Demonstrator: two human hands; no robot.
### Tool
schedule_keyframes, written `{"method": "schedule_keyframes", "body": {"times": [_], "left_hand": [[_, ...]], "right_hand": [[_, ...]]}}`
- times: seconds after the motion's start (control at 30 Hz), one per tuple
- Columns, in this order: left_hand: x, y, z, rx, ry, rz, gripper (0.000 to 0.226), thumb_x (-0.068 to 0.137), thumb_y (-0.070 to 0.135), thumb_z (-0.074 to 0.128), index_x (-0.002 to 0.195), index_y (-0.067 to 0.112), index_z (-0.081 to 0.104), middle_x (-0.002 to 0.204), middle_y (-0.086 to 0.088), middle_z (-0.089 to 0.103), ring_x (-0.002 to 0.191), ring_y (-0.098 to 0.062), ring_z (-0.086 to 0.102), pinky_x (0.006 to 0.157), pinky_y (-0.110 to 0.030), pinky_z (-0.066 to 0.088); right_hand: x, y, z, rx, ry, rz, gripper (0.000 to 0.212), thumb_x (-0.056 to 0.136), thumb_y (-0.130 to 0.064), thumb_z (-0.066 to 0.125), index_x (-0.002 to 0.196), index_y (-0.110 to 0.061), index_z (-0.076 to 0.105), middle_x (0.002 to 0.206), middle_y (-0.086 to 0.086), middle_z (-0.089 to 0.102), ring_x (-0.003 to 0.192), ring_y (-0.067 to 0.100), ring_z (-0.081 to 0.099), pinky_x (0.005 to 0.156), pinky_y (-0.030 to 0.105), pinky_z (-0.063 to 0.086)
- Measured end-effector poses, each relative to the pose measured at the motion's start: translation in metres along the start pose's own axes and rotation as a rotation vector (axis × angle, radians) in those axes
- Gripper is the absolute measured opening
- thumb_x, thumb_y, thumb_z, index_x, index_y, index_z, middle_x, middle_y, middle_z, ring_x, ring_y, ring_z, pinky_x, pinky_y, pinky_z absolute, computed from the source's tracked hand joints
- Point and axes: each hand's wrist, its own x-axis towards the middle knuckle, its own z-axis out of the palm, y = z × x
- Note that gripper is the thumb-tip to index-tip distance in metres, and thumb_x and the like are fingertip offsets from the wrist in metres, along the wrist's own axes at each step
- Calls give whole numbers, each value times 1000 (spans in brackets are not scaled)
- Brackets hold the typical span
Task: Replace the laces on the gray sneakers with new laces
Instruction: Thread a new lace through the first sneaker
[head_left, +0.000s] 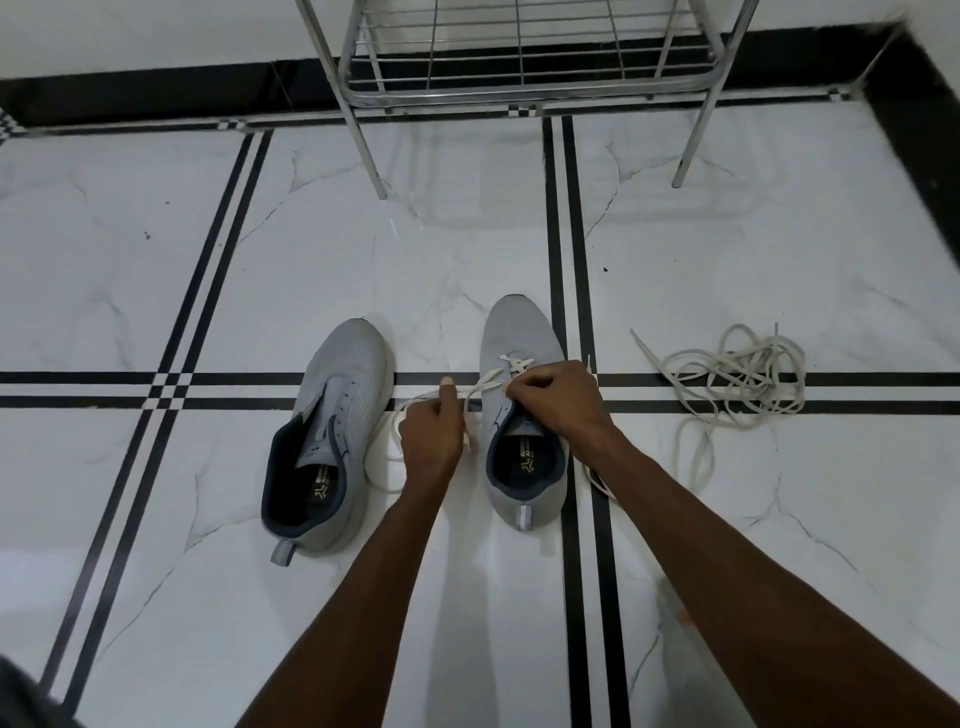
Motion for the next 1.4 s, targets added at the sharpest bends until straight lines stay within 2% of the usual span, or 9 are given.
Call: {"method": "schedule_keyframes", "body": {"times": [0.17, 0.27, 0.37, 0.47, 0.7, 0.87, 0.97, 1.2, 1.4], "left_hand": [[20, 31, 5, -403, -86, -244, 28, 99, 38, 61, 80, 19, 68, 85, -1, 73, 76, -14, 61, 65, -28, 45], [25, 47, -2, -561, -132, -105, 20, 100, 30, 61, 88, 17, 72, 97, -4, 78, 92, -18, 70, 79, -36, 58], [17, 59, -10, -365, -208, 260, 22, 104, 27, 57, 99, 14, 75, 97, -3, 76, 85, -5, 71, 69, -29, 60], [20, 57, -7, -44, -352, 508, 27, 104, 34, 57, 102, 17, 76, 94, 2, 77, 90, -13, 71, 82, -34, 57], [27, 47, -2, 172, -351, 580, 21, 102, 28, 59, 103, 17, 77, 102, 3, 74, 95, -11, 64, 82, -32, 52], [31, 42, -7, 129, -226, 608, 25, 106, 27, 53, 98, 16, 74, 85, 10, 72, 82, -7, 66, 68, -43, 60], [29, 42, -2, 191, -241, 651, 27, 105, 28, 53, 95, 13, 73, 81, 4, 72, 76, -13, 65, 69, -42, 57], [27, 24, -11, -130, -190, 295, 22, 103, 24, 59, 98, 15, 78, 95, 3, 78, 91, -13, 71, 69, -13, 52], [28, 7, -21, -255, -114, 22, 24, 103, 20, 56, 106, 9, 78, 96, -4, 77, 92, -20, 71, 68, -20, 44]], "right_hand": [[1, 2, -5, -33, -6, -92, 8, 80, -28, 81, 84, -21, 82, 75, -10, 75, 70, -1, 68, 64, 10, 50], [3, -4, -10, 62, 85, -80, 16, 88, -34, 74, 85, -20, 81, 74, -11, 73, 68, -5, 65, 62, 9, 46], [13, -20, -14, 251, 1, 110, 37, 99, -47, 55, 100, -19, 79, 94, -3, 77, 88, 4, 67, 70, 21, 46], [28, -35, -19, 419, -170, 258, 46, 103, -50, 43, 111, -18, 75, 106, 1, 77, 90, 10, 66, 70, 25, 40], [56, -49, -27, 939, -236, 440, 26, 94, -28, 68, 114, -12, 68, 107, 1, 76, 83, 11, 60, 55, 23, 37], [61, -40, -23, 293, -106, 446, 28, 96, -32, 63, 92, -6, 74, 83, 5, 72, 58, 9, 50, 49, 20, 36], [56, -41, -19, 375, -240, 420, 36, 97, -40, 62, 96, -6, 75, 85, 7, 77, 60, 8, 55, 51, 20, 33], [64, -42, -36, 1124, -157, 411, 23, 104, -26, 52, 89, -13, 64, 79, -3, 60, 65, 5, 47, 57, 20, 29], [74, -33, -60, 1275, -6, 424, 20, 104, -21, 51, 111, -6, 63, 72, -2, 58, 60, 5, 43, 58, 19, 32]]}}
